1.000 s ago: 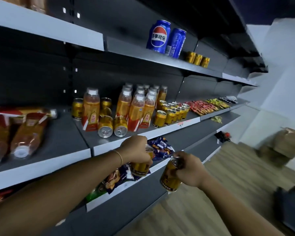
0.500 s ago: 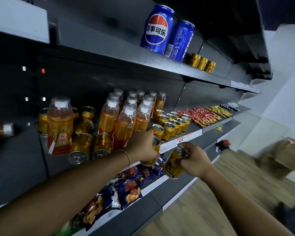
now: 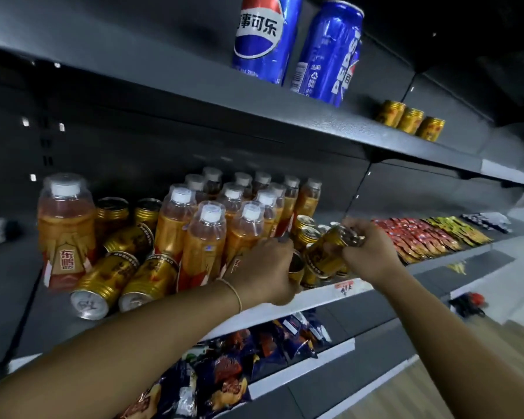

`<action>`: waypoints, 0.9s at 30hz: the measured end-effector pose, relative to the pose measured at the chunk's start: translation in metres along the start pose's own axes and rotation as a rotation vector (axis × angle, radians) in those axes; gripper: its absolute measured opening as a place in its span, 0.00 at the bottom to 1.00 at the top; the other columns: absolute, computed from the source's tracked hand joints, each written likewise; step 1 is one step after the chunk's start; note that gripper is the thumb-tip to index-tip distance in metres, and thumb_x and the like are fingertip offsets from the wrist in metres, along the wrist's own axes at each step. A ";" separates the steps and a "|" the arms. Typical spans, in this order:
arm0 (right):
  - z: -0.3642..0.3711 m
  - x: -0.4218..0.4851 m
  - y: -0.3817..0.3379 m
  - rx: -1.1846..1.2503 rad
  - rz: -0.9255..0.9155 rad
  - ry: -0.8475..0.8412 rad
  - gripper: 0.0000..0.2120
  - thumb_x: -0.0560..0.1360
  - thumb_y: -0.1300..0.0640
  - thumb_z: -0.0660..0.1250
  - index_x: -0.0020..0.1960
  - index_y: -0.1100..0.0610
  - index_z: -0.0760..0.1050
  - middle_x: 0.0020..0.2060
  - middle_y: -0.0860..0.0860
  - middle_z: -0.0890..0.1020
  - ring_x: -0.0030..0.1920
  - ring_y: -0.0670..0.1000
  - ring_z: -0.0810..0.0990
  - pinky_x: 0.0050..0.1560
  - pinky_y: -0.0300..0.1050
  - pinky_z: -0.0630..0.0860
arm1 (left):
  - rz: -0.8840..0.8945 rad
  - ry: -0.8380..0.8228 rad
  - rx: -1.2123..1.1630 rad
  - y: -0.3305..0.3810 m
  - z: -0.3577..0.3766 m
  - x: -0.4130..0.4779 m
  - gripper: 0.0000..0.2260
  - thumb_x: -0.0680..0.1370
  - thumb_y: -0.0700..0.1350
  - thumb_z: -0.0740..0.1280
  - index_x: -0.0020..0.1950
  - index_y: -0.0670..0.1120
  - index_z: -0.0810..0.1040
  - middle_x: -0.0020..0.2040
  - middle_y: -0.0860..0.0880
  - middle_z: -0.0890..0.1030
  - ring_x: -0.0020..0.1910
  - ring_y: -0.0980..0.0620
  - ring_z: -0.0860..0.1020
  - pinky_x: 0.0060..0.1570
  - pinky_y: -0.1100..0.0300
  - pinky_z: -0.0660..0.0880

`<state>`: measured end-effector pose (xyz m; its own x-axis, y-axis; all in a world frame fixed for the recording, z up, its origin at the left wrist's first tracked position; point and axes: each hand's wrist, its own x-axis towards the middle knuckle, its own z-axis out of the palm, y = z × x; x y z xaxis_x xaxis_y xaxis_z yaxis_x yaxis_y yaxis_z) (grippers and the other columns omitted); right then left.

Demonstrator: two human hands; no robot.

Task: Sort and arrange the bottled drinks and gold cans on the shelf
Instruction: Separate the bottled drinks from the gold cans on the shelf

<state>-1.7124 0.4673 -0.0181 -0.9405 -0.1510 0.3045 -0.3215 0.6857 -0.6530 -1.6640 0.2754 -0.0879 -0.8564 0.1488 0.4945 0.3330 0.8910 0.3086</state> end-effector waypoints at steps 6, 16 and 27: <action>-0.004 0.073 0.024 0.093 -0.102 -0.041 0.23 0.67 0.52 0.80 0.59 0.46 0.76 0.50 0.48 0.81 0.44 0.49 0.82 0.40 0.46 0.82 | -0.235 -0.101 -0.006 0.025 0.000 0.039 0.21 0.63 0.56 0.77 0.46 0.50 0.71 0.43 0.54 0.76 0.41 0.54 0.75 0.35 0.58 0.77; 0.023 0.164 0.049 0.128 -0.253 -0.151 0.26 0.66 0.49 0.80 0.61 0.52 0.76 0.53 0.47 0.79 0.52 0.48 0.79 0.47 0.40 0.76 | -0.460 0.128 0.053 0.057 -0.020 0.094 0.29 0.61 0.64 0.77 0.55 0.52 0.73 0.45 0.57 0.72 0.44 0.55 0.72 0.33 0.62 0.69; 0.051 0.210 0.067 0.139 -0.367 -0.235 0.19 0.65 0.50 0.80 0.54 0.52 0.82 0.48 0.49 0.83 0.48 0.47 0.77 0.49 0.39 0.71 | -0.472 0.166 0.223 0.048 0.032 0.122 0.32 0.67 0.53 0.77 0.65 0.47 0.66 0.60 0.44 0.73 0.61 0.44 0.71 0.53 0.56 0.73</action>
<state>-1.9367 0.4448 -0.0331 -0.7562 -0.5341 0.3781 -0.6345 0.4573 -0.6231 -1.7649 0.3498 -0.0393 -0.8127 -0.3429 0.4710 -0.1796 0.9165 0.3575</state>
